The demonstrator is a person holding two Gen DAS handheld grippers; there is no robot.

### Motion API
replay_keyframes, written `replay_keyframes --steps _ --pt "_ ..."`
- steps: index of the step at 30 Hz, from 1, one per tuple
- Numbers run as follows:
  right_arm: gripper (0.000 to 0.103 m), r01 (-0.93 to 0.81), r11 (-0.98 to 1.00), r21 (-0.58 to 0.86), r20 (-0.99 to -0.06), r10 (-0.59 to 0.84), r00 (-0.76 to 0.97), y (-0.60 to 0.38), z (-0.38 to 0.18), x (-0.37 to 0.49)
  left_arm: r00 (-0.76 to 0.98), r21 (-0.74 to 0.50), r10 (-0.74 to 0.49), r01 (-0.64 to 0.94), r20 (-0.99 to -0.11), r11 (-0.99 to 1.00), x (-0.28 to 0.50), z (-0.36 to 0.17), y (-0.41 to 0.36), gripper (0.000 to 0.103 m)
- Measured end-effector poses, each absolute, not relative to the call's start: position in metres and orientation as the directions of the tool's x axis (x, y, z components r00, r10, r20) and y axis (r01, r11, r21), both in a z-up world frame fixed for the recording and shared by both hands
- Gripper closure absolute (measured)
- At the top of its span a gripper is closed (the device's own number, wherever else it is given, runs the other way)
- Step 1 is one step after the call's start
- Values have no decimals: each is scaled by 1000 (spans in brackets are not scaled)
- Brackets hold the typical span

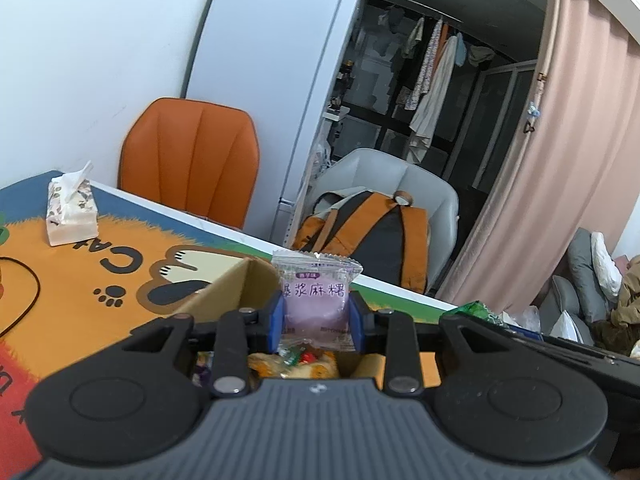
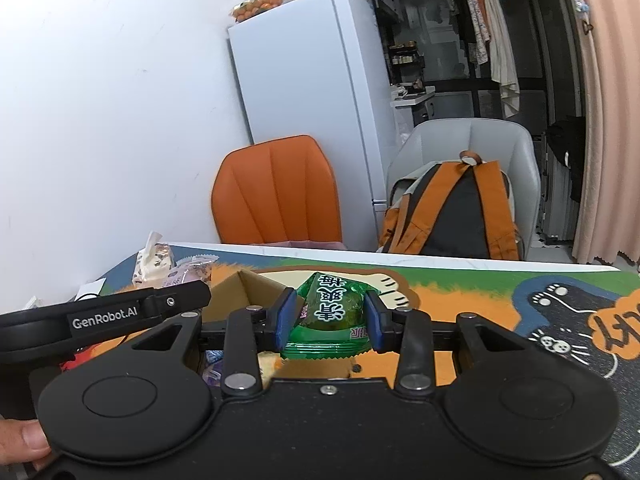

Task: Organize snacks
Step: 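Carry the green candy and pink packet over the box with both grippers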

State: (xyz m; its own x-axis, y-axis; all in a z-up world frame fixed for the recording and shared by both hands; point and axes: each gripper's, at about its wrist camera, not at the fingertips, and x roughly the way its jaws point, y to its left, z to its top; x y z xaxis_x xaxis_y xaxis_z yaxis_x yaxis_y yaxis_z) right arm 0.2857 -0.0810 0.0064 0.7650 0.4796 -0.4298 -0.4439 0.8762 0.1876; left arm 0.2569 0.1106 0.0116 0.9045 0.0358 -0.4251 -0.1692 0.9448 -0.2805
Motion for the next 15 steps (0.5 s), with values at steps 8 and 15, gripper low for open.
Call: replay_keyframes --steps 8,15 --pt "66 -471 863 180 -440 499 746 -50 4 296 893 -316 49 -209 -447 925 273 3 135 66" --pt "66 -477 861 175 -453 501 738 -34 -1 307 900 -339 56 -219 -432 915 269 0 151 45"
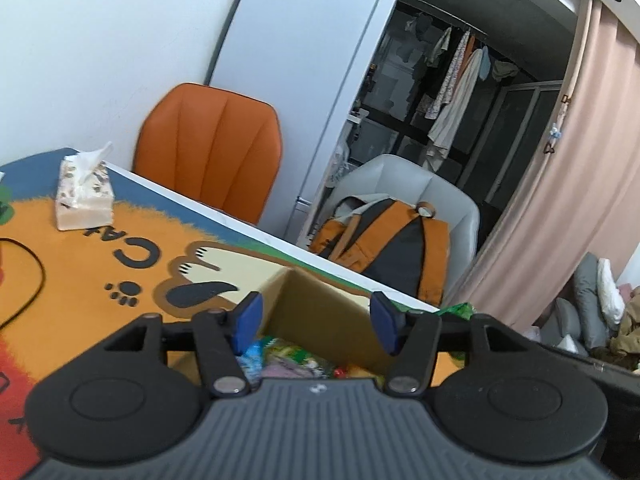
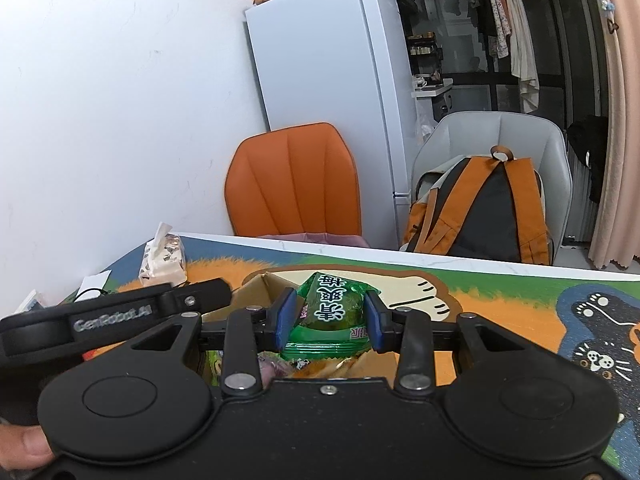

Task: Organize snacks
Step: 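Carry the green candy and pink packet over the box with both grippers, then open both grippers to drop the green candy and pink packet in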

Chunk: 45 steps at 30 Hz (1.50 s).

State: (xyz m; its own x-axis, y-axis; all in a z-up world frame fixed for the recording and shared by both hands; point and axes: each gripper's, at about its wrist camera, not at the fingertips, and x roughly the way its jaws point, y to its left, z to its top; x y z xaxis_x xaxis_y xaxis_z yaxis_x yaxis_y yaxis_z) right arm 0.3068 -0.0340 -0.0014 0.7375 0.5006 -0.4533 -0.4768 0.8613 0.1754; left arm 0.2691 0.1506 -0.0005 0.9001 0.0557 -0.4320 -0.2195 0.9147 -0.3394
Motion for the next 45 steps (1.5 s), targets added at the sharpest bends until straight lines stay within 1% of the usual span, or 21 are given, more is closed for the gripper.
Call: replay_keyframes --steps 7,9,10,11,12,14,18,20,24,30,34,39,41,45 --pt "66 -489 854 180 -451 513 730 -21 2 311 898 -352 81 -251 -433 902 250 3 162 45" --pt "64 -502 845 182 -446 526 724 -18 4 311 897 -350 88 -258 -434 900 246 4 164 45" --pt "60 -510 840 184 -442 534 720 -17 6 311 894 -350 94 -265 -438 899 244 4 165 45" --pt "52 -512 840 182 -440 535 721 -16 7 310 892 -351 97 -271 -441 896 242 4 165 45" --pt "50 -506 844 177 -438 528 728 -17 7 309 890 -356 98 -276 -445 893 239 4 166 44" --pt "49 -497 849 179 -430 522 737 -21 8 305 888 -363 95 -279 -449 889 234 2 165 42" --pt "49 -489 852 186 -446 517 731 -30 8 300 888 -357 87 -269 -452 895 227 2 157 36" --pt "49 -490 852 184 -450 516 729 -34 7 296 888 -353 88 -268 -451 897 224 3 153 28" --pt "48 -492 851 183 -459 516 723 -42 7 288 886 -345 101 -278 -452 896 216 5 146 24" --pt "44 -483 855 186 -465 510 723 -57 10 277 880 -344 113 -294 -460 892 205 7 143 17" --pt "36 -486 855 179 -461 510 726 -70 15 266 871 -330 118 -303 -477 894 198 11 139 15" --pt "33 -474 862 182 -461 500 733 -88 19 254 867 -330 101 -291 -489 898 186 15 132 12" --pt "27 -466 867 177 -458 492 741 -95 21 248 868 -329 95 -283 -487 901 180 18 127 11" --pt "20 -456 871 186 -454 487 746 -108 27 238 871 -302 98 -270 -482 914 169 27 116 8"
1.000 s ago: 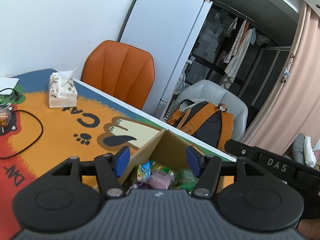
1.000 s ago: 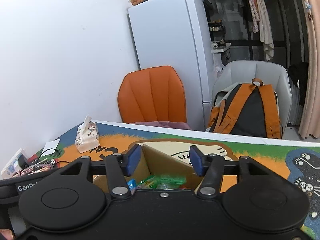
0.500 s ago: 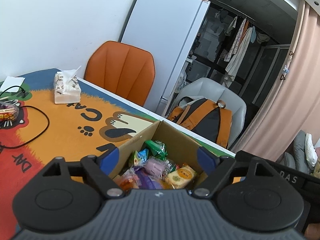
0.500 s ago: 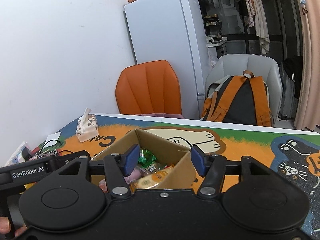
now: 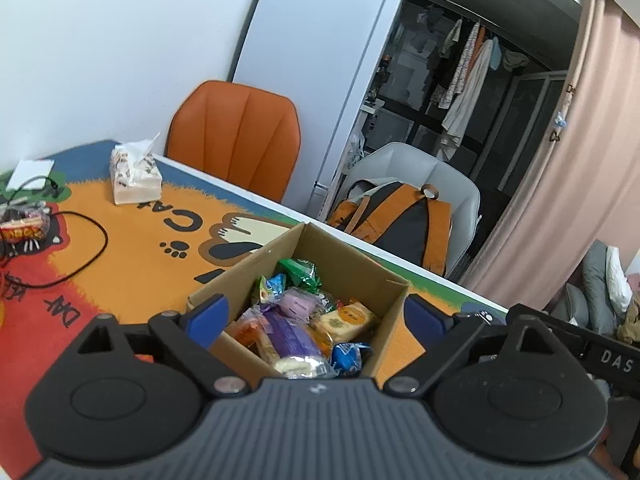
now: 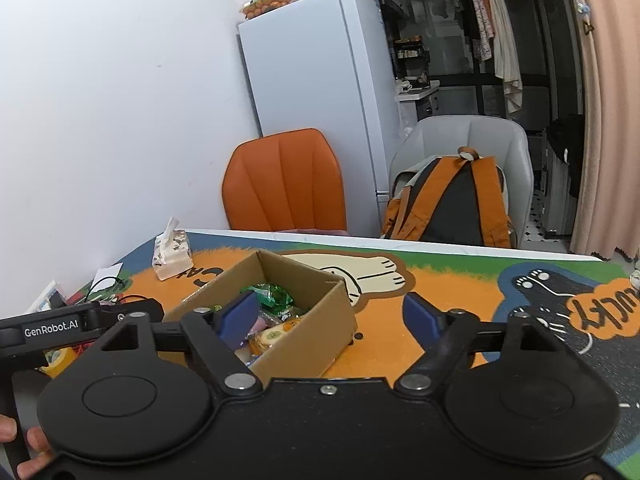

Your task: Organize snacks

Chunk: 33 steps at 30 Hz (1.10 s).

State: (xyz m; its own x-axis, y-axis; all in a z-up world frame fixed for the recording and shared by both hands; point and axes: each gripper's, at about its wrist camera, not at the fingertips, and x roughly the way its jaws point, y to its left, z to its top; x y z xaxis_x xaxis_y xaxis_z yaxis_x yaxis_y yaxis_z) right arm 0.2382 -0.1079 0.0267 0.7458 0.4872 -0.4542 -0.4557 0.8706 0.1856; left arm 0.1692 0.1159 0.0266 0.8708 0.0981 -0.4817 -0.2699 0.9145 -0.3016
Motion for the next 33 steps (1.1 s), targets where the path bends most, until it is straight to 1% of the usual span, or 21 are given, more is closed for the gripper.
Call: replay_keyframes --steps 2,4,7,8,19,26,29,33 --pt "12 -450 872 191 -449 486 750 -113 29 233 868 -300 90 -263 -488 917 165 30 111 6" --pt "9 -444 875 194 -447 482 754 -119 30 228 860 -292 90 -266 -502 919 162 32 107 6" --pt "1 -435 876 206 -447 480 755 -127 32 221 855 -273 86 -257 -511 927 156 35 99 5" --pt "0 -433 876 212 -445 482 755 -130 33 219 853 -271 85 -255 -515 928 154 35 97 4" --pt "0 -427 877 221 -464 480 745 -150 38 192 845 -247 114 -278 -523 928 123 46 81 0" --pt "0 -437 876 203 -472 478 741 -161 42 170 835 -249 96 -269 -542 930 106 45 70 0" --pt "0 -443 877 187 -468 476 744 -165 45 158 837 -256 91 -266 -540 929 99 48 66 0" --pt "0 -440 881 174 -463 467 753 -171 50 146 842 -234 95 -253 -531 939 85 54 57 0"
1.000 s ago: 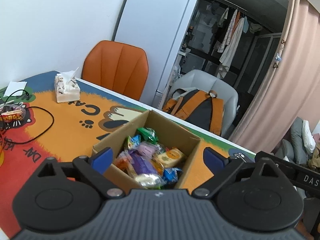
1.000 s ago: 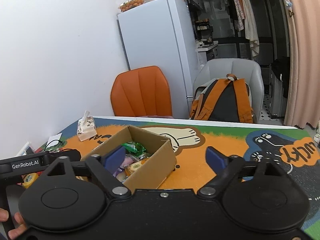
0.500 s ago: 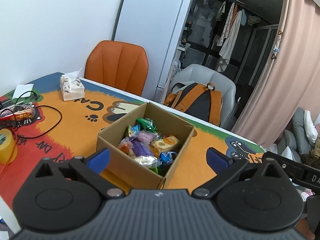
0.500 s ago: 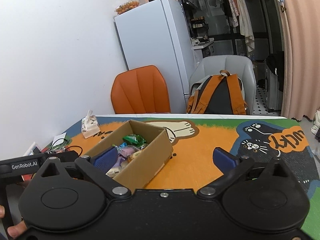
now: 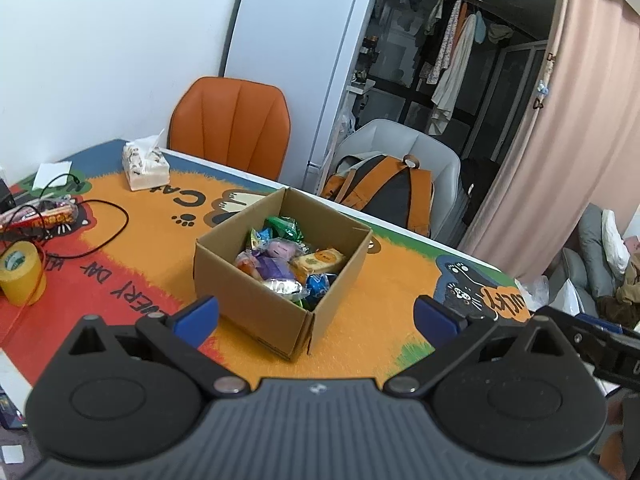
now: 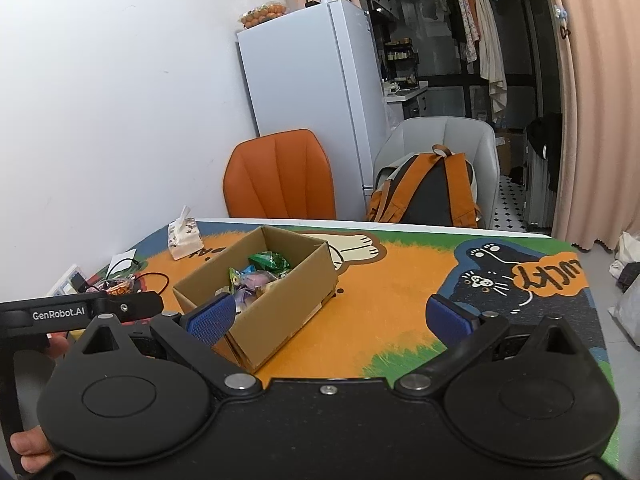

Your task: Organize snacks

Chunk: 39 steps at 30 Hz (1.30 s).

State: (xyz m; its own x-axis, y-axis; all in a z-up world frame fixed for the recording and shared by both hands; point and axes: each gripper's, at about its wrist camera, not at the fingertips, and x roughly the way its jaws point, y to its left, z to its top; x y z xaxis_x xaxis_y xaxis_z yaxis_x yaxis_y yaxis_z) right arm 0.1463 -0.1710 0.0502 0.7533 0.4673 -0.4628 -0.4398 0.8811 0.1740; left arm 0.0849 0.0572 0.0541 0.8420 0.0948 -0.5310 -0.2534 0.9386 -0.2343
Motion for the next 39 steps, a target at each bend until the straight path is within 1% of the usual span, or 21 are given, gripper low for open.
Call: replay_keyframes --steps 6,11,17,22,28,39 --pt "0 -427 892 148 -469 443 764 -175 56 134 842 -205 101 -243 -531 948 68 61 50 0" --pt "0 -423 891 164 -476 447 757 -181 61 125 842 -198 100 -237 -530 951 59 62 47 0" --pt "0 -429 888 166 -464 454 760 -188 63 109 847 -187 93 -221 -524 957 42 62 42 0" --pt "0 -439 883 165 -455 463 761 -192 66 96 850 -156 89 -196 -519 968 30 64 31 0" --pt "0 -448 881 152 -452 465 761 -193 69 91 853 -147 79 -179 -517 973 30 65 24 0" --pt "0 -444 884 146 -480 456 750 -188 63 93 845 -152 76 -183 -530 971 31 58 28 0"
